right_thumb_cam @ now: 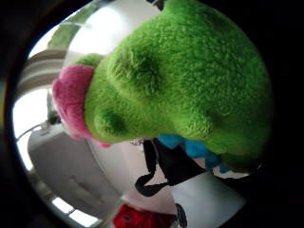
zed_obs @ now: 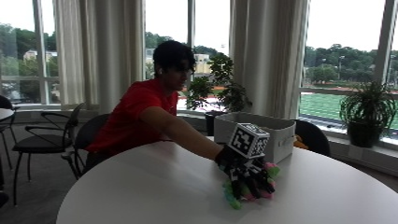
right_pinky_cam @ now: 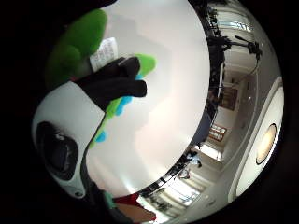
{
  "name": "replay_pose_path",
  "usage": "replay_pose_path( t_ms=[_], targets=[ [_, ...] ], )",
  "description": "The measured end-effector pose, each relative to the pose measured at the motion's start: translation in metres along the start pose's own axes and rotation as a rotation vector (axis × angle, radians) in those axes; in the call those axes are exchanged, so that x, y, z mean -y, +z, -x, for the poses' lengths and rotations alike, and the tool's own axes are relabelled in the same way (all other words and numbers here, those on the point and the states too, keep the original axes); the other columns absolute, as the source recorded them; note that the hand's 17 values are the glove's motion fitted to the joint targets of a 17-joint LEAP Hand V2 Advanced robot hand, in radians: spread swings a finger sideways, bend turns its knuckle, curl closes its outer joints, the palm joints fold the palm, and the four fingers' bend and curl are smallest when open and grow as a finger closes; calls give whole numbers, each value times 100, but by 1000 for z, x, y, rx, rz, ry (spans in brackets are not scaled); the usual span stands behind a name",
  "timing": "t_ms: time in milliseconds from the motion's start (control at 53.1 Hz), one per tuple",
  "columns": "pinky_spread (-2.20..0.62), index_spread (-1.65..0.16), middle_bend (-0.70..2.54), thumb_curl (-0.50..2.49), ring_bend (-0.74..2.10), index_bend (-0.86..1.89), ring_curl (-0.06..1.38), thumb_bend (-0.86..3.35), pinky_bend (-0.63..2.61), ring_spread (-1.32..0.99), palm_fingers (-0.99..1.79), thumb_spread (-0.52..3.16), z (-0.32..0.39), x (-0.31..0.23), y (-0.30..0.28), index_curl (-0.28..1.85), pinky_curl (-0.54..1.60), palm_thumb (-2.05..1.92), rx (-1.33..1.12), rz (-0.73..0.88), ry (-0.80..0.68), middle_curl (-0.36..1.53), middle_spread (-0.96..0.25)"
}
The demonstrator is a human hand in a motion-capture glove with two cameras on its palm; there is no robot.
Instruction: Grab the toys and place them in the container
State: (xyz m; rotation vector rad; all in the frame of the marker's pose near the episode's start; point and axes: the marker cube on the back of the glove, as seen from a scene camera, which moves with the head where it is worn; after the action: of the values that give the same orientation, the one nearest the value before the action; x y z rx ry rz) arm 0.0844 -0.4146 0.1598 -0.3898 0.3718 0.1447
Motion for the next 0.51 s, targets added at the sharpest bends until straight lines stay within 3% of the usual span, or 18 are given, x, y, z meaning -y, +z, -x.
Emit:
replay_pose_path(
  t_ms=[132,226,283,377,415,509],
  targets=[
    [5,-45,11,34,47,29,34,-2,135,3,6,105,-1,-7,-1,25,33,4,21,39,-17,20,-6],
    [-12,-46,17,35,69,52,37,5,118,-17,51,115,-4,-17,-1,32,27,15,53,32,-22,20,-16],
    [-26,-45,23,40,82,50,39,16,120,-28,85,121,-2,-27,0,32,26,36,27,-32,-3,22,-23],
    [-34,-43,28,48,89,49,45,21,118,-38,92,110,3,-44,-3,37,30,52,-18,-175,24,25,-31],
    [-36,-44,37,52,91,57,47,23,113,-40,108,100,5,-51,-8,41,30,59,-13,-204,25,29,-34],
    [-38,-43,50,59,96,68,51,24,106,-44,117,84,13,-79,-38,49,32,65,0,-285,31,35,-39]
  ],
)
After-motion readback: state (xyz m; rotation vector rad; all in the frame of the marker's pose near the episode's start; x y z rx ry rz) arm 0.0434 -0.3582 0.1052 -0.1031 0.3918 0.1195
